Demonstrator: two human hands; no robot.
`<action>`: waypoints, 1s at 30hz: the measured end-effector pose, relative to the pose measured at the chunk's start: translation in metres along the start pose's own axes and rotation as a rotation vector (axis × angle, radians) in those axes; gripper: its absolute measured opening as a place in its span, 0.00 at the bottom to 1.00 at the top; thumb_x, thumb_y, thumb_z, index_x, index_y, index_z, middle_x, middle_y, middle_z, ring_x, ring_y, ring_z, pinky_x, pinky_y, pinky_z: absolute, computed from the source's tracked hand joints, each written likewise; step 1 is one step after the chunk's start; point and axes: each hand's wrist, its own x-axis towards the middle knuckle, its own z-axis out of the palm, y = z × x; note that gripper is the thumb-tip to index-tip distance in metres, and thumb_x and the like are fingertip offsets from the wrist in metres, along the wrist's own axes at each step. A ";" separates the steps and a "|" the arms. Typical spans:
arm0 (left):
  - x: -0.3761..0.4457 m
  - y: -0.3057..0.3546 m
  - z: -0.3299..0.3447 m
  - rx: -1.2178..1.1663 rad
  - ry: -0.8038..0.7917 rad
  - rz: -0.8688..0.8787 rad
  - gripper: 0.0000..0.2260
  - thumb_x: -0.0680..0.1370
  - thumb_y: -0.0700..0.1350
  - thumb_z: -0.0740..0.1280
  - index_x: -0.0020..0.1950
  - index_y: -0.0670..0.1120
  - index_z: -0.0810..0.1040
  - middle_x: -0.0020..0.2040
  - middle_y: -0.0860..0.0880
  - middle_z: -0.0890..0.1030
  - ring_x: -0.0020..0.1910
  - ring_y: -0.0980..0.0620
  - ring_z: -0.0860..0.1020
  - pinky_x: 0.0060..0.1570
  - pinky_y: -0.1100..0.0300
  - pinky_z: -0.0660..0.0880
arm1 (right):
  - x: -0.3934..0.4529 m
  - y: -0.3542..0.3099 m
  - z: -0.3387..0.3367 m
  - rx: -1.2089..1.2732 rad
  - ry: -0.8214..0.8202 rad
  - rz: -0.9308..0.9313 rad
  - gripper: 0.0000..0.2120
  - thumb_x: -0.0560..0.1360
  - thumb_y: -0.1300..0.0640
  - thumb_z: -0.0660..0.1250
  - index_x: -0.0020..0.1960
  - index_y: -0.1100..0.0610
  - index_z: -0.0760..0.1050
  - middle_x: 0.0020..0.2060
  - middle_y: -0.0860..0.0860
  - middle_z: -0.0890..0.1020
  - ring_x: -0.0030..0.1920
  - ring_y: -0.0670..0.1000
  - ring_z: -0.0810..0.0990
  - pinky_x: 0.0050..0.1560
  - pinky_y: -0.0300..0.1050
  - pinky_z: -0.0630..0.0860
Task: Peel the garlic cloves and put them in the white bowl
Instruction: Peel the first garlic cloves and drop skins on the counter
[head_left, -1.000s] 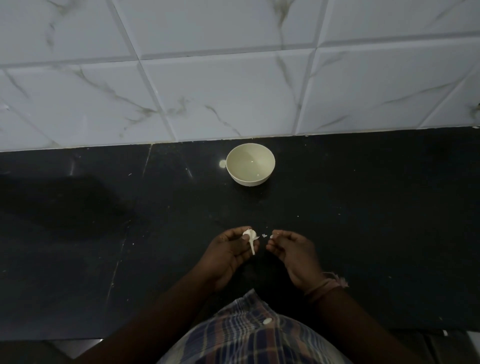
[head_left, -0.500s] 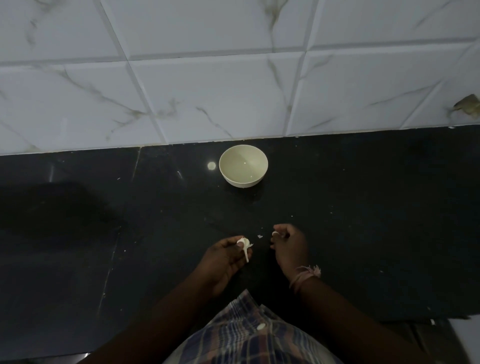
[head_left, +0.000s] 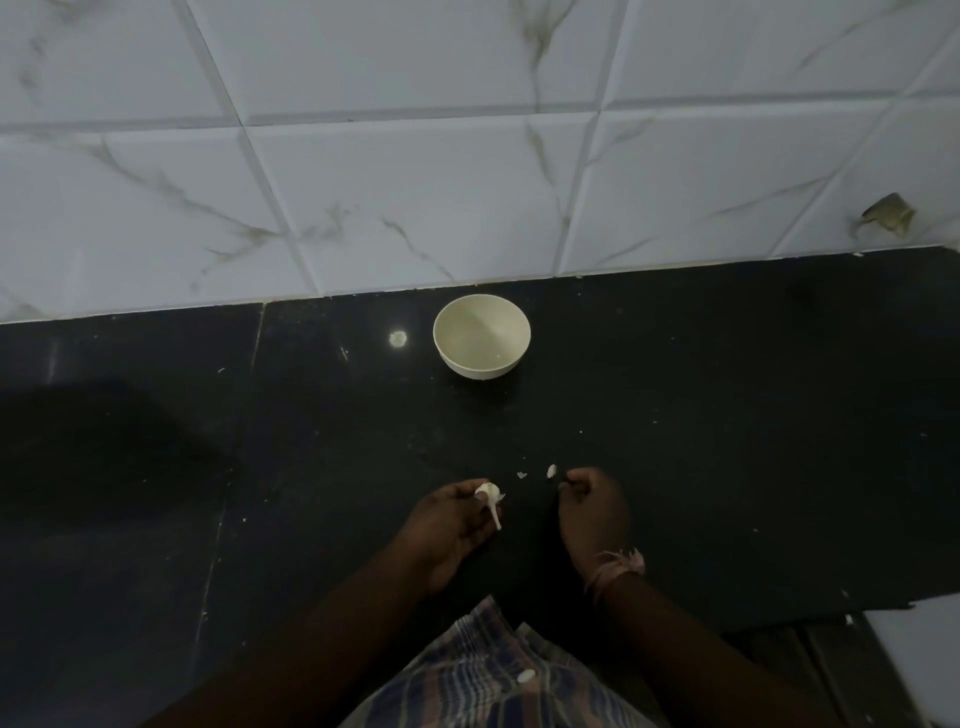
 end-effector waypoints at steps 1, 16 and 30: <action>-0.001 0.000 0.002 0.002 -0.008 0.010 0.10 0.83 0.34 0.62 0.62 0.41 0.78 0.60 0.39 0.82 0.56 0.44 0.81 0.54 0.54 0.80 | -0.004 -0.003 -0.001 -0.021 -0.010 -0.066 0.05 0.79 0.59 0.68 0.53 0.51 0.79 0.51 0.49 0.80 0.50 0.45 0.78 0.55 0.43 0.76; -0.014 -0.005 0.010 0.004 -0.062 0.235 0.12 0.82 0.34 0.63 0.65 0.40 0.78 0.59 0.38 0.84 0.59 0.40 0.83 0.58 0.48 0.79 | -0.043 -0.045 -0.011 0.338 -0.301 -0.183 0.07 0.76 0.55 0.73 0.53 0.47 0.82 0.47 0.42 0.85 0.49 0.40 0.83 0.51 0.44 0.83; -0.031 -0.004 0.020 0.153 -0.026 0.356 0.11 0.81 0.35 0.67 0.62 0.41 0.80 0.54 0.42 0.86 0.54 0.42 0.85 0.51 0.49 0.82 | -0.056 -0.057 -0.024 0.110 -0.195 -0.337 0.06 0.79 0.55 0.68 0.56 0.48 0.79 0.48 0.40 0.80 0.50 0.39 0.79 0.49 0.30 0.75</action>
